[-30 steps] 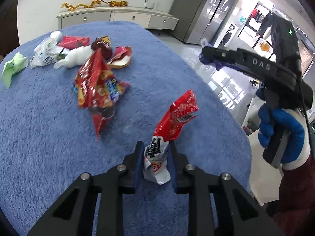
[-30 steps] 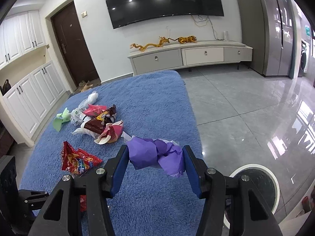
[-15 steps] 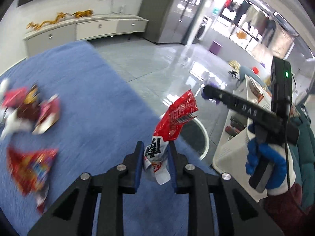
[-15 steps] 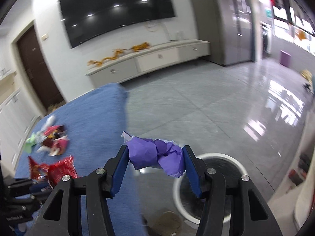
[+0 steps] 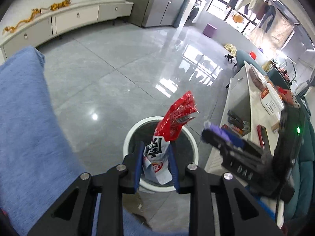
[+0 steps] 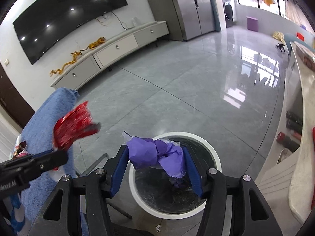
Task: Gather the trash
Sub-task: 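Carry both bags to the trash bin and open both tools to drop them, then move both tools back over the rug toward the red bags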
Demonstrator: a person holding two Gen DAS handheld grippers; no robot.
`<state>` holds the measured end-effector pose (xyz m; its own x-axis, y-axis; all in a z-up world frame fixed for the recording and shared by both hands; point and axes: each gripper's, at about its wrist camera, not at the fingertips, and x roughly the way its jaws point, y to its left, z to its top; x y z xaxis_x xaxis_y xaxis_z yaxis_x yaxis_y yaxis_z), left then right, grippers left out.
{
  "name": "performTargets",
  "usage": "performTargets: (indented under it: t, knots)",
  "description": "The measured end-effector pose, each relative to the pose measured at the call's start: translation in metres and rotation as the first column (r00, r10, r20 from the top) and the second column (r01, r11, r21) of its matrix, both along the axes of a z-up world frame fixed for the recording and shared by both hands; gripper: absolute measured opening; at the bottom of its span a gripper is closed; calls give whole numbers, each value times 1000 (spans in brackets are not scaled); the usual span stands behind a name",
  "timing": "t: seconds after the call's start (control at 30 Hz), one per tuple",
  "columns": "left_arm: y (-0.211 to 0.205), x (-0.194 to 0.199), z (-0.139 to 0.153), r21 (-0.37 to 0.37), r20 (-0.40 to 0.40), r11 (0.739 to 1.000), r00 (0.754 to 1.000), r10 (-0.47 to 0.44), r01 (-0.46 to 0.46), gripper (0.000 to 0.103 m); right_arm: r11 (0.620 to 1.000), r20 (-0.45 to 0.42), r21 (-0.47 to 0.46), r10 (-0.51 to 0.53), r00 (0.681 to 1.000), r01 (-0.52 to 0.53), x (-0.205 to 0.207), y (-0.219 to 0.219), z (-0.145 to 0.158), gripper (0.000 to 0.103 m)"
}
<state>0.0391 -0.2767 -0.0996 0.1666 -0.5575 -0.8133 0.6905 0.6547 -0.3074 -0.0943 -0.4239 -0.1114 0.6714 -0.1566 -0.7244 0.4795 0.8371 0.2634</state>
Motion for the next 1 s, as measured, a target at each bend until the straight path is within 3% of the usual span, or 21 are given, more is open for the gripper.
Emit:
performTargets:
  t: [0.17, 0.23, 0.4, 0.53, 0.7, 0.8, 1.0]
  knots:
    - [-25, 12, -16, -27, -115, 1000, 993, -11, 8, 39, 999, -25, 30, -38, 999, 39, 0, -17, -16, 59]
    - [-31, 17, -20, -36, -139, 999, 990, -11, 6, 57, 997, -36, 42, -58, 998, 59, -1, -21, -20, 60]
    - [-35, 16, -22, -42, -147, 999, 989, -11, 4, 58, 996, -47, 47, -76, 996, 78, -3, -25, -24, 64]
    - [-31, 12, -15, -30, -88, 999, 996, 9, -12, 58, 995, -45, 41, -84, 995, 86, -3, -26, -21, 65]
    - [-13, 4, 7, -46, 53, 997, 996, 68, -66, 58, 995, -31, 13, -98, 995, 99, -4, -24, -10, 65]
    - [5, -5, 29, -91, 153, 990, 981, 120, -107, 58, 994, -11, -21, -103, 995, 103, -5, -17, 3, 68]
    - [39, -15, 62, -118, 256, 985, 954, 155, -129, 58, 992, 32, -77, -99, 995, 101, -3, 3, 29, 79]
